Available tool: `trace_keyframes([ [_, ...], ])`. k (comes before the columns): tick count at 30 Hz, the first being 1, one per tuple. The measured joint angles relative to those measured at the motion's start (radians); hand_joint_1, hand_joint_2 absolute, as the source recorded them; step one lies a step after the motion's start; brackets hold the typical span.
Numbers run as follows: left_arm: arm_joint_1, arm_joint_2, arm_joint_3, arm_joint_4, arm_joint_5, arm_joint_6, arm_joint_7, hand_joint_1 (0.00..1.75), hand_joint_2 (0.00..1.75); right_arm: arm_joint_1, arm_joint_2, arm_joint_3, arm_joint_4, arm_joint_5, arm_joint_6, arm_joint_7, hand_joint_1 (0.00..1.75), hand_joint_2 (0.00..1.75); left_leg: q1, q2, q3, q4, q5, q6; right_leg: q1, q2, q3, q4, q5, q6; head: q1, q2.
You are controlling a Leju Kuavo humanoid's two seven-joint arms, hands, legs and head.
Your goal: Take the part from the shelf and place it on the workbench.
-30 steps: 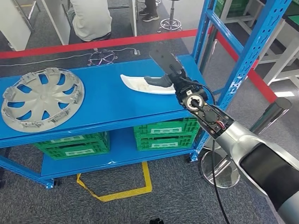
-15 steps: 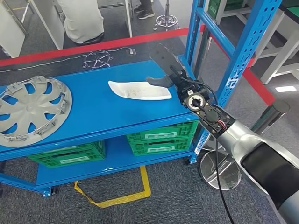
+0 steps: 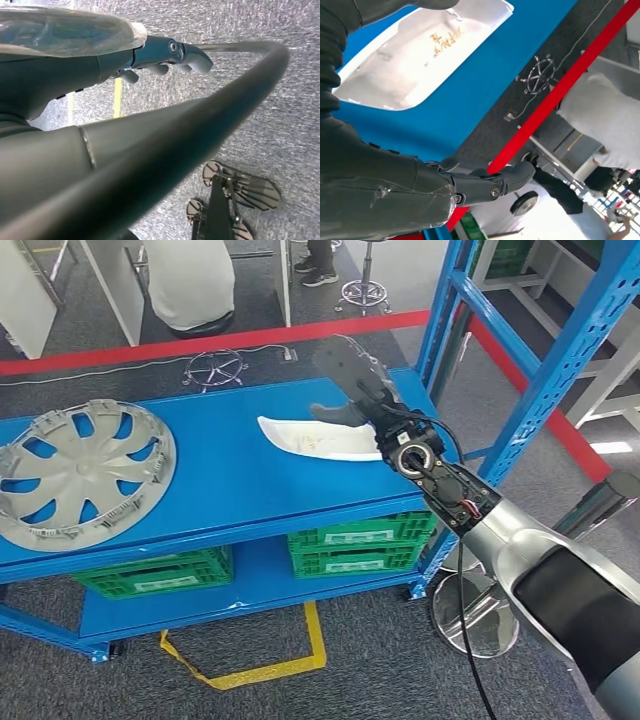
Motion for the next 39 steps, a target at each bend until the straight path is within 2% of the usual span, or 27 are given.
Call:
trace_keyframes([
  [7, 0.000, -0.001, 0.000, 0.000, 0.005, 0.001, 0.000, 0.00, 0.00, -0.015, 0.002, 0.024, 0.021, 0.154, 0.028, 0.093, 0.00, 1.75, 0.000, 0.000, 0.001, 0.000, -0.003, 0.005, 0.000, 0.000, 0.005, -0.008, 0.001, 0.013, 0.000, 0.000],
  [15, 0.000, 0.000, 0.000, 0.000, 0.012, 0.002, 0.000, 0.00, 0.00, -0.027, 0.011, 0.066, 0.094, 0.339, 0.086, 0.194, 0.00, 1.75, 0.001, 0.000, 0.005, -0.001, -0.003, 0.005, 0.001, -0.001, 0.006, -0.008, 0.001, 0.017, 0.000, 0.000],
  [22, 0.001, 0.000, -0.001, 0.000, 0.012, 0.000, 0.000, 0.00, 0.00, -0.027, 0.014, 0.090, 0.173, 0.409, 0.122, 0.258, 0.00, 1.75, 0.003, 0.000, 0.007, -0.004, -0.003, 0.005, 0.001, -0.001, 0.007, -0.008, 0.000, 0.017, 0.000, 0.000],
  [39, 0.000, 0.001, -0.003, 0.000, 0.014, -0.006, 0.003, 0.00, 0.00, -0.014, 0.014, 0.127, 0.306, 0.450, 0.169, 0.256, 0.00, 1.75, 0.003, 0.001, 0.010, -0.007, -0.003, 0.005, 0.001, 0.000, 0.008, -0.008, 0.000, 0.016, 0.000, 0.000],
])
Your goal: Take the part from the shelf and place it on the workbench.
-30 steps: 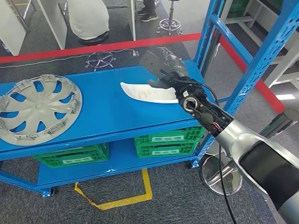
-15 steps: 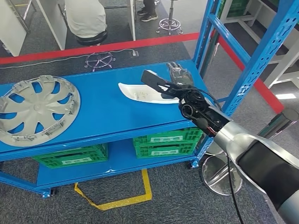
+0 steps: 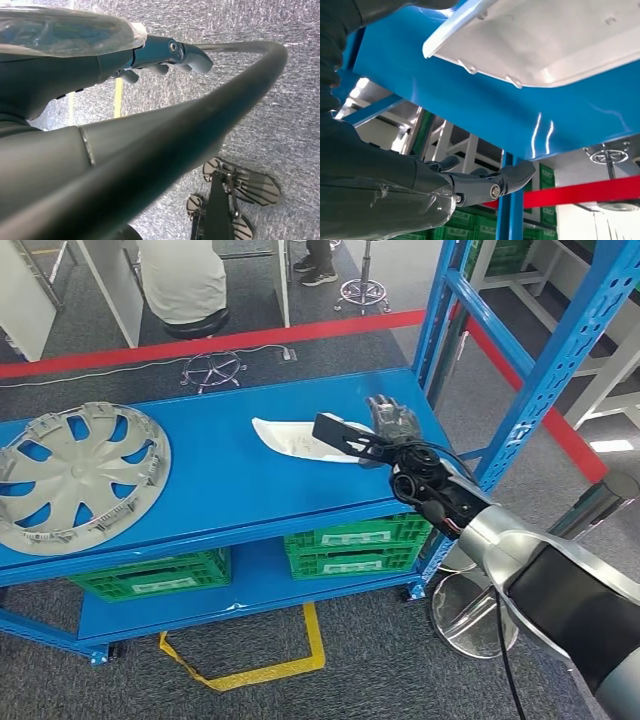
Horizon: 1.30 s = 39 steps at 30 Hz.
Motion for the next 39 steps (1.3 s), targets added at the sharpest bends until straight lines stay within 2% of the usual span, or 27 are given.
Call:
trace_keyframes([
  [14, -0.007, 0.001, -0.014, 0.000, -0.014, -0.006, 0.015, 0.00, 0.00, 0.019, -0.008, -0.002, 0.067, -0.021, -0.006, -0.063, 0.00, 1.75, 0.000, 0.001, 0.001, 0.000, 0.000, 0.000, 0.000, 0.001, 0.000, 0.000, 0.000, 0.000, 0.000, 0.000],
  [24, -0.015, 0.001, -0.027, 0.000, -0.016, -0.007, 0.017, 0.00, 0.00, 0.026, -0.015, -0.005, 0.076, -0.020, -0.010, -0.072, 0.00, 1.75, 0.000, 0.001, 0.001, 0.000, 0.000, 0.000, 0.000, 0.001, 0.001, 0.000, 0.000, 0.000, 0.000, 0.000],
  [39, -0.018, 0.001, -0.046, 0.000, -0.007, -0.015, 0.015, 0.00, 0.00, 0.026, -0.015, -0.004, 0.076, 0.017, 0.030, -0.137, 0.00, 1.75, 0.000, 0.001, 0.002, -0.001, 0.000, 0.000, 0.000, 0.001, 0.001, 0.000, 0.000, 0.000, 0.000, 0.000],
])
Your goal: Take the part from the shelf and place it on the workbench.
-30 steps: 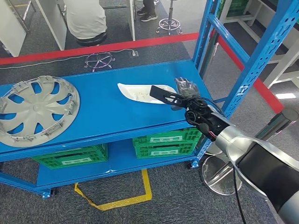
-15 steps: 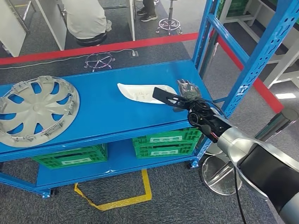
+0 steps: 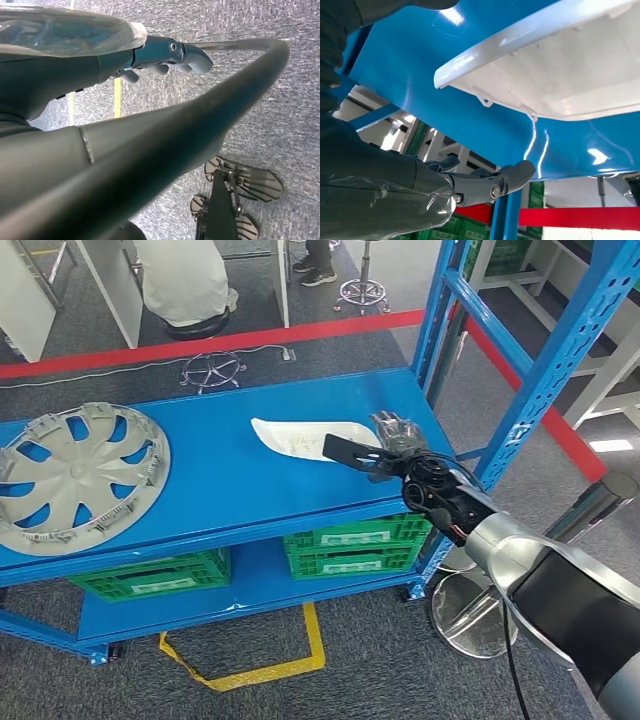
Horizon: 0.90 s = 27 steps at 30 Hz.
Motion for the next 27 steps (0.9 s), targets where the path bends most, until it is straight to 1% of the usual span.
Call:
trace_keyframes([
  [16, -0.006, -0.001, -0.013, 0.000, 0.007, 0.000, 0.000, 0.00, 0.00, -0.004, 0.000, 0.024, 0.002, 0.054, 0.049, -0.074, 0.00, 1.75, 0.000, 0.000, 0.000, 0.000, 0.000, 0.000, 0.000, 0.000, 0.001, 0.000, 0.000, 0.000, 0.000, 0.000],
  [27, -0.011, -0.001, -0.026, 0.000, 0.013, 0.000, 0.000, 0.00, 0.00, -0.014, 0.015, 0.049, 0.014, 0.062, 0.055, -0.084, 0.00, 1.75, 0.000, -0.001, 0.000, 0.000, 0.000, 0.000, 0.001, -0.001, 0.001, 0.000, 0.000, 0.000, 0.000, 0.000],
])
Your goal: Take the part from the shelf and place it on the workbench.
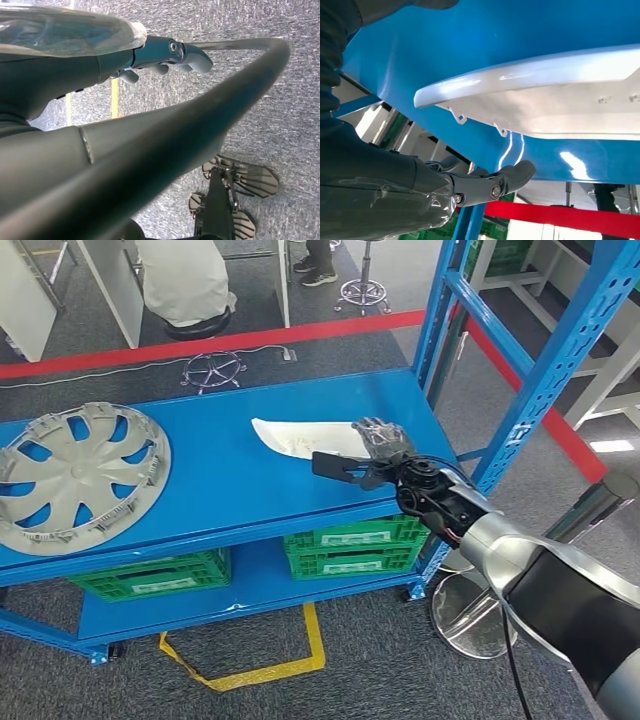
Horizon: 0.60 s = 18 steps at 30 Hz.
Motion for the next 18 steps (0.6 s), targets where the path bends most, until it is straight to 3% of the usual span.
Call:
trace_keyframes([
  [18, 0.000, 0.000, -0.001, 0.000, 0.001, -0.001, 0.000, 0.00, 0.00, -0.002, 0.011, 0.006, 0.008, 0.007, 0.007, -0.004, 0.00, 1.75, 0.000, 0.000, 0.000, 0.000, 0.000, 0.000, 0.000, 0.000, 0.000, 0.000, 0.000, 0.000, 0.000, 0.000],
])
